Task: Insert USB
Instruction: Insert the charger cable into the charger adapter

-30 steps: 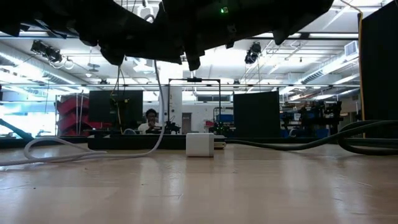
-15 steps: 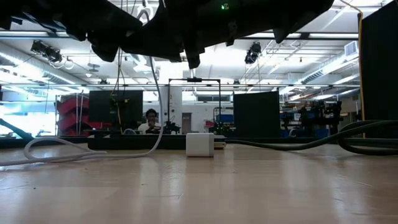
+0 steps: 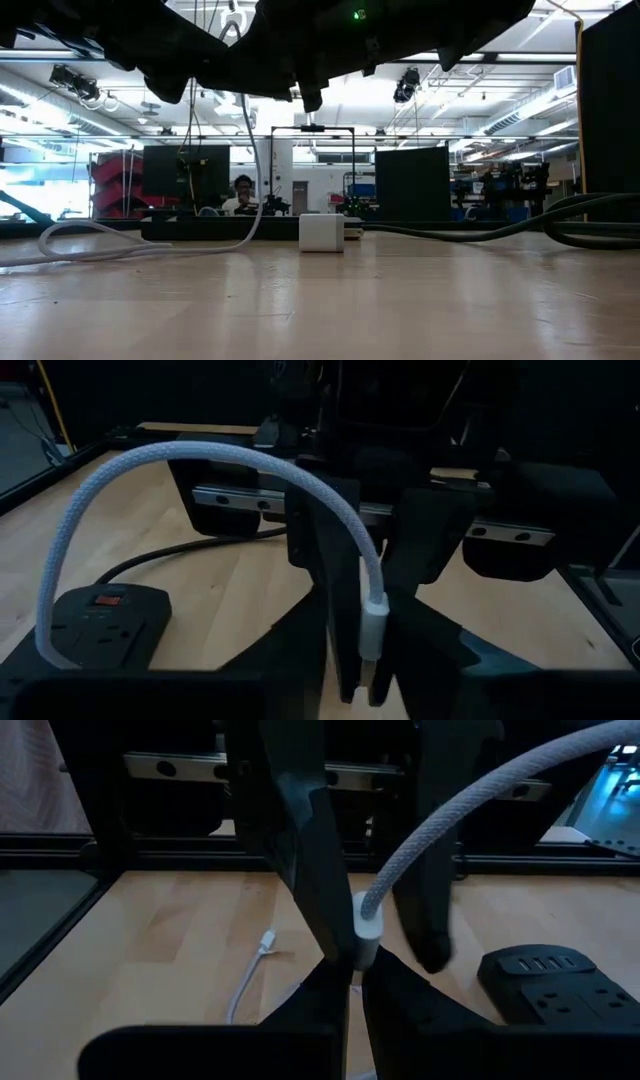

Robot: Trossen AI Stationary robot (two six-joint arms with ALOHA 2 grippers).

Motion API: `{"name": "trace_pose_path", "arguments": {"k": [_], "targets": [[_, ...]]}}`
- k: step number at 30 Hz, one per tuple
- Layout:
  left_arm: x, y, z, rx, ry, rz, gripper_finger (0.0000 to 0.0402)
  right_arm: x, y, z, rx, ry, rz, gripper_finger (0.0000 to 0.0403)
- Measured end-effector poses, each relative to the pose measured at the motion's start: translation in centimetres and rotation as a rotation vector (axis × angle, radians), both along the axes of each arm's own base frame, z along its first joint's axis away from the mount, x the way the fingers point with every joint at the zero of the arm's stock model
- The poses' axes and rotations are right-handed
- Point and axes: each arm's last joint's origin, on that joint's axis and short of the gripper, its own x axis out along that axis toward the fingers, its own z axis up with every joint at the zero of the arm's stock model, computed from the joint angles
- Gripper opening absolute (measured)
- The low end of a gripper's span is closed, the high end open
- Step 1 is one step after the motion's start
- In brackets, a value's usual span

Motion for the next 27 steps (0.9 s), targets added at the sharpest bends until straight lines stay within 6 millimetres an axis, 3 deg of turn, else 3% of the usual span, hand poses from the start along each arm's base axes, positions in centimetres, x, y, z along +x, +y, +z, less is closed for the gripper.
{"name": "trace_pose_path", "arguments": {"k": [4, 16, 23, 27], "targets": [[0.0, 0.0, -0.1, 0.014, 0.017, -0.005, 0.0013, 0.0, 0.0, -0.1, 0.0, 0.005, -0.001, 0.0], [-0.1, -0.2, 0.0, 0.062, 0.002, -0.004, 0.0004, -0.1, 0.0, 0.0, -0.064, 0.027, 0.016, 0.0012], [-0.6, -0.4, 0.6, 0.086, -0.032, 0.025, 0.0004, -1.0, 1.1, 0.9, -0.13, 0.065, 0.052, 0.0111], [-0.7, -0.7, 0.9, 0.097, -0.053, 0.032, 0.0004, -2.2, 2.1, 2.0, -0.199, 0.105, -0.021, 0.0173]]}}
